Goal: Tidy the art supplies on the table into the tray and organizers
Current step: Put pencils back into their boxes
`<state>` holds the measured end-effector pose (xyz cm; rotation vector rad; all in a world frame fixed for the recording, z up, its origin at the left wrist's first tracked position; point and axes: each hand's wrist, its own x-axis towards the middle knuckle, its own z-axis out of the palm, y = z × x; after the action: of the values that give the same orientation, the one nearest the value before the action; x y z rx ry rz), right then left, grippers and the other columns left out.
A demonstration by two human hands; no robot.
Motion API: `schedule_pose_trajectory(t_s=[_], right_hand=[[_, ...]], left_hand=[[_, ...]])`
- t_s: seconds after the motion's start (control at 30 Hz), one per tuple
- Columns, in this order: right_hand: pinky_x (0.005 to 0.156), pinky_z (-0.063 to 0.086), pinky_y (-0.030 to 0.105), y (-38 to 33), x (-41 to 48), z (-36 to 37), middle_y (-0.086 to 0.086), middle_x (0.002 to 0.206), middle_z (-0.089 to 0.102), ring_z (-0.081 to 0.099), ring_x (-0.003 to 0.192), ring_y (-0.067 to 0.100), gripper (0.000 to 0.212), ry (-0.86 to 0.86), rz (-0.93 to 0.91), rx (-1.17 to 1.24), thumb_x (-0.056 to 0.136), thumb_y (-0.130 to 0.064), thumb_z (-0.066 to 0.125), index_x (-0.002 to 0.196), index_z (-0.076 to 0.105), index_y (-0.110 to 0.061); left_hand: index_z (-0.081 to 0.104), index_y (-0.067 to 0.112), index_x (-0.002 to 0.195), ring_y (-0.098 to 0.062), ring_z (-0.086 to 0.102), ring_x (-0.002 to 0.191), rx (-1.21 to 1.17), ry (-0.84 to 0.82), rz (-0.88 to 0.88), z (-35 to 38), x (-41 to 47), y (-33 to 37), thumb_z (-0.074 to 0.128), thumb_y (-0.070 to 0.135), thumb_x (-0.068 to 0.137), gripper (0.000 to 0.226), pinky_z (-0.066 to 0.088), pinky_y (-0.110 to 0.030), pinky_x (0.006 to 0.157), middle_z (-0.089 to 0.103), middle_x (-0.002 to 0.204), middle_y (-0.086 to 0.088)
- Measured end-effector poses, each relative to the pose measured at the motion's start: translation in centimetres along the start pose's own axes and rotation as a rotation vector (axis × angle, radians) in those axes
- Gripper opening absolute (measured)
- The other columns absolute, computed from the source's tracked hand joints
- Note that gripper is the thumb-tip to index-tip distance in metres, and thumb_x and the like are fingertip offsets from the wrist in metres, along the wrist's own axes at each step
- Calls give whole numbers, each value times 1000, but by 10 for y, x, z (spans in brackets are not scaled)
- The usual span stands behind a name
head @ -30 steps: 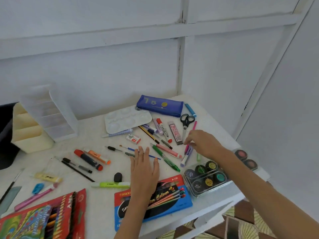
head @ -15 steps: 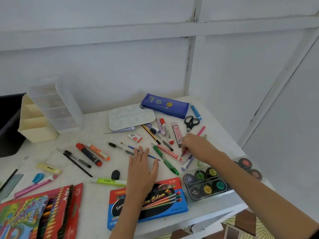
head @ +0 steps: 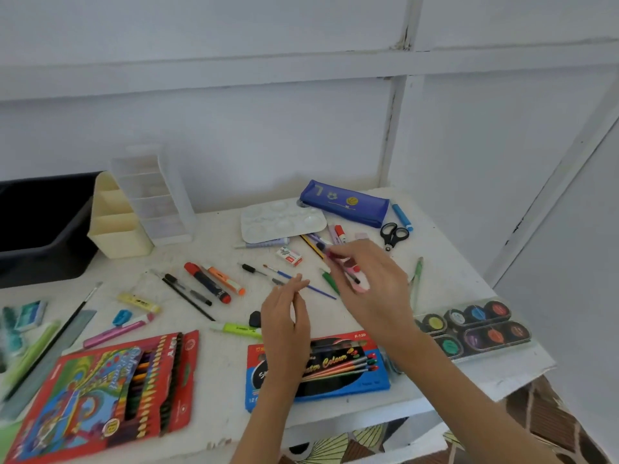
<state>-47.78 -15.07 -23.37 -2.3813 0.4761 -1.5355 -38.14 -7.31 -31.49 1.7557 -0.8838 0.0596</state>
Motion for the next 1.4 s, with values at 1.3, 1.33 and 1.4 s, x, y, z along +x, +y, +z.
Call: schedule_pose_trajectory(t_s=[1.3,1.33,1.4], right_hand=[[51,56,21,-190,-121,117,6,85,63,69,56,20,28,366,1236,372,89,-10,62,112,48,-17],[46,54,21,-193,-124,117,5,81,62,67,51,22,29,345,1213,311,90,-13,62,113,46,-18],[41,51,27,-192,-128,117,5,73,60,61,48,24,30,270,1176,160,90,-17,62,114,45,-17]], left_hand=[[22,18,149,-16,5,145,698,-353,-45,-250,-28,-149,-9,56,79,84,-7,-28,113,14,157,-1],[20,18,149,-16,3,146,706,-363,-49,-249,-28,-149,-10,56,78,86,-8,-28,113,13,157,-1],[18,18,149,-17,2,146,722,-381,-53,-249,-27,-149,-12,56,77,87,-10,-28,112,10,157,-2]])
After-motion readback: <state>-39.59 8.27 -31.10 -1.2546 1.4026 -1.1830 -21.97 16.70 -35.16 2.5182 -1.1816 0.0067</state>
